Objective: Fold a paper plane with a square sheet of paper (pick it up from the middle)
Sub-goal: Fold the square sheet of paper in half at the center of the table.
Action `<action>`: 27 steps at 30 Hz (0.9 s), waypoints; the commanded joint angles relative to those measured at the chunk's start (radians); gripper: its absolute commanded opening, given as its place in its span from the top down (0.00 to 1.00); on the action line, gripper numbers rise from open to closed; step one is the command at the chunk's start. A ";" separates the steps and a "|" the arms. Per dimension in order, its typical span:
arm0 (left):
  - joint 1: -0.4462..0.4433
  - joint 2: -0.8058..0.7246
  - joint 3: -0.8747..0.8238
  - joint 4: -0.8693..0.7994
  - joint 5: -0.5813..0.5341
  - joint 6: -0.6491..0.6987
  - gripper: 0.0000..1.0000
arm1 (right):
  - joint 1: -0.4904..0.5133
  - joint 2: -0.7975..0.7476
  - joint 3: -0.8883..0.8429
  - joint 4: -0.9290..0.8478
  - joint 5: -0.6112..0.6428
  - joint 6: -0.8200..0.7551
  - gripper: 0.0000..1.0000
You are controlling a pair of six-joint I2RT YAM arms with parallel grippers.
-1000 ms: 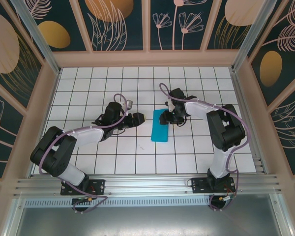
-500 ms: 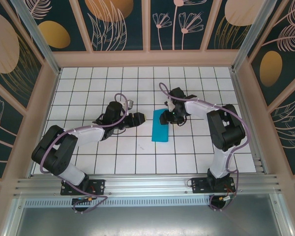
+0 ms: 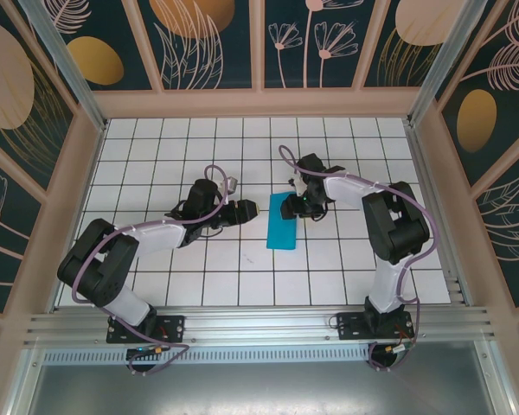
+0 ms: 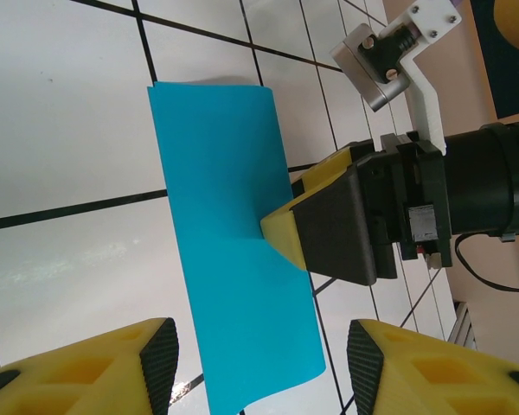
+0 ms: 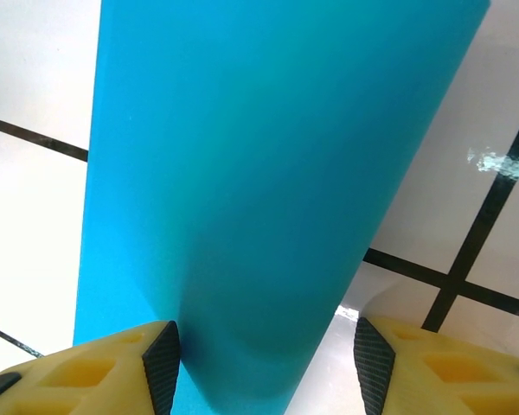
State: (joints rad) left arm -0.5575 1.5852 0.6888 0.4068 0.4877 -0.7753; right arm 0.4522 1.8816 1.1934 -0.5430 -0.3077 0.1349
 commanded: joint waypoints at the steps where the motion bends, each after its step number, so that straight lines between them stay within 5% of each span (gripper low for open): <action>1: -0.007 0.015 0.029 -0.013 0.006 0.017 0.43 | 0.004 0.012 0.019 -0.029 0.014 -0.030 0.41; 27: -0.008 0.022 0.041 -0.032 0.006 0.022 0.43 | 0.006 0.026 0.043 -0.058 0.018 -0.083 0.42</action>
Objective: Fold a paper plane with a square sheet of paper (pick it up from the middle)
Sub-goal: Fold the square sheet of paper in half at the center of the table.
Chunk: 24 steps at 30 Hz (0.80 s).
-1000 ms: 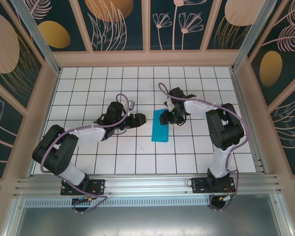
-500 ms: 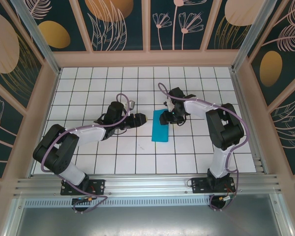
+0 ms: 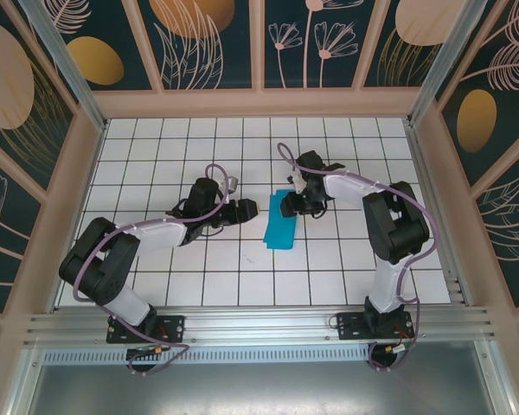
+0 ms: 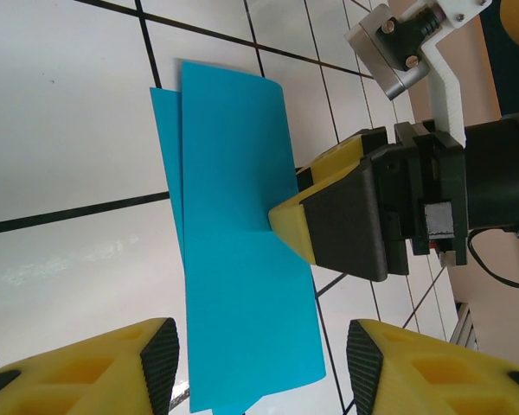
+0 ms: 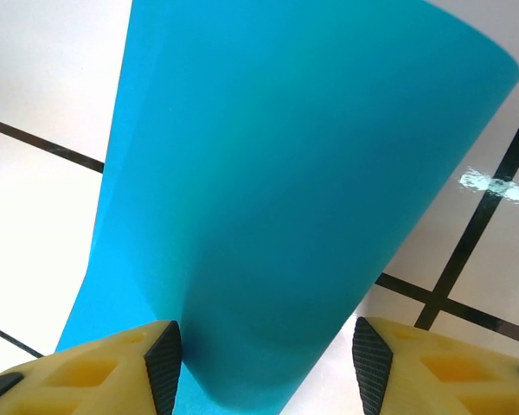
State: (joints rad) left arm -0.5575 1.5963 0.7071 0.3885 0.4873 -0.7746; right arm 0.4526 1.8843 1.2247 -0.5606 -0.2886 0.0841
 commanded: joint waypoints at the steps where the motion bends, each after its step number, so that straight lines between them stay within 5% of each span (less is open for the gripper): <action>1: -0.008 0.011 0.023 -0.015 0.005 0.023 0.43 | 0.006 0.019 0.008 -0.039 -0.007 -0.038 0.42; 24: -0.017 0.024 0.036 -0.006 0.009 0.017 0.43 | 0.005 0.009 -0.026 -0.008 -0.033 -0.040 0.41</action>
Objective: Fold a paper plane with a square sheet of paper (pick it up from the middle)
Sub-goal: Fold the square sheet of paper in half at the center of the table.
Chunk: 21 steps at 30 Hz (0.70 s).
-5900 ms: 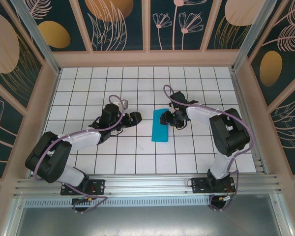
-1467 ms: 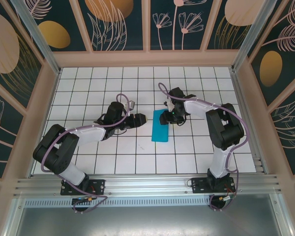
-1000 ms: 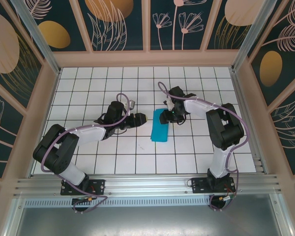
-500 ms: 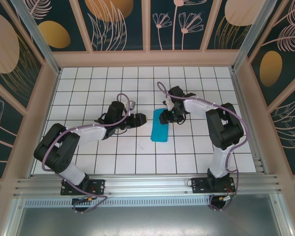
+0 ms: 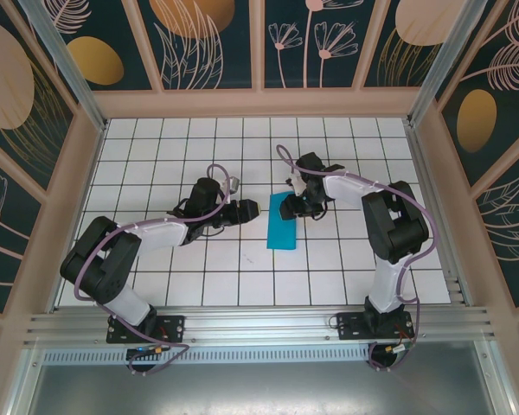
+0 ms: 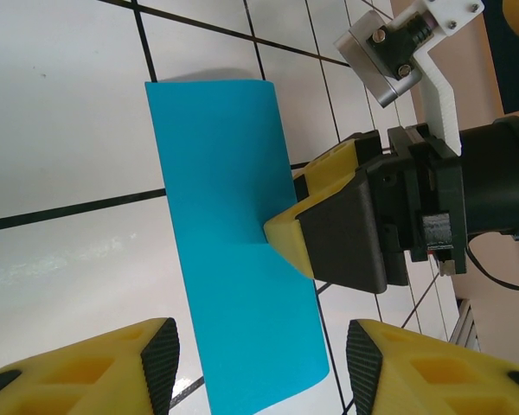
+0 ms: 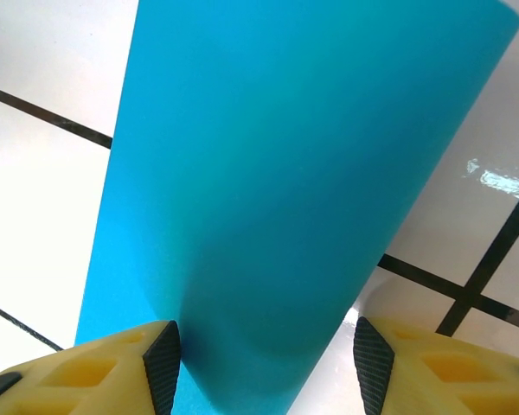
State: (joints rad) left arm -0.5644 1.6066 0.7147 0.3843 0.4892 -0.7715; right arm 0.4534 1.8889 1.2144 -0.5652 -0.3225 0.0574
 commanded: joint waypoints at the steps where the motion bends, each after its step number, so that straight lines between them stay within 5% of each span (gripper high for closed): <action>1: -0.011 0.016 0.029 -0.003 0.007 0.014 0.44 | 0.005 0.008 -0.016 0.001 -0.005 -0.011 0.41; 21: -0.018 0.031 0.040 -0.007 -0.001 0.003 0.49 | -0.010 0.020 -0.044 0.028 0.020 0.045 0.42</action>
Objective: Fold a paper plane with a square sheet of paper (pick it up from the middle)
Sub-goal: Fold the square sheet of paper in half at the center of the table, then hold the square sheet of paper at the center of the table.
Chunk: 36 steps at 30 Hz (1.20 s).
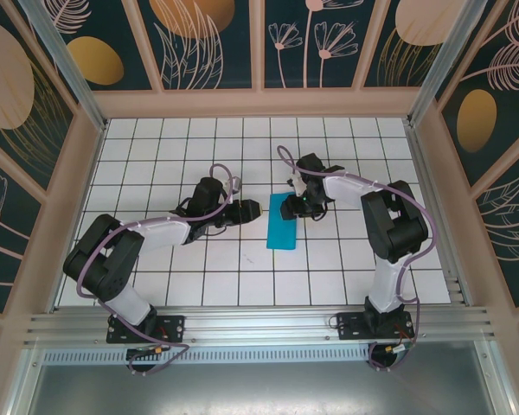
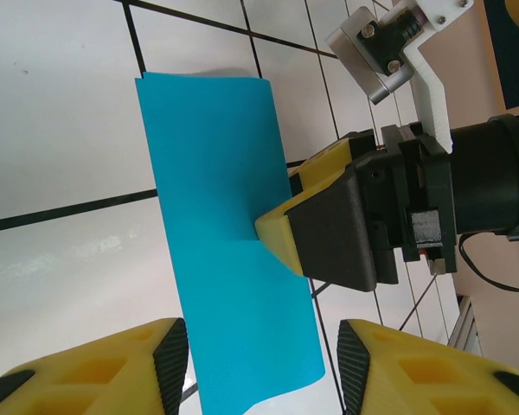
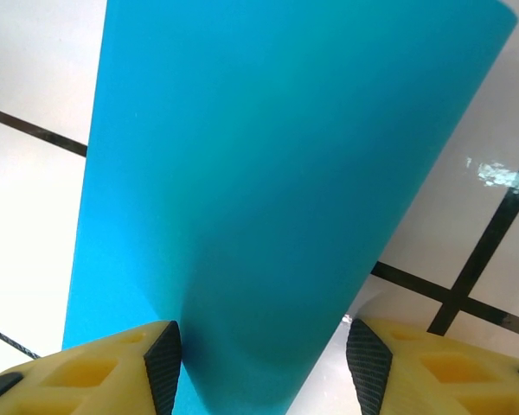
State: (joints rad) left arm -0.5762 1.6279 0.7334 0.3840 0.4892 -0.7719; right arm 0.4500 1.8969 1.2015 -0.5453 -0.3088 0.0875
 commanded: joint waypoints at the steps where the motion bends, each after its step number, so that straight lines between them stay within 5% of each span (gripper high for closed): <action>1: -0.006 0.011 0.021 -0.005 0.000 0.003 0.49 | -0.007 0.017 -0.030 0.007 0.007 0.013 0.42; 36: -0.077 0.207 0.200 -0.053 -0.058 -0.072 0.73 | -0.006 0.069 -0.044 0.011 -0.029 -0.043 0.41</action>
State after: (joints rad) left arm -0.6357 1.8015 0.8814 0.3740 0.4519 -0.8368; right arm 0.4393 1.8992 1.1946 -0.5354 -0.3386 0.0605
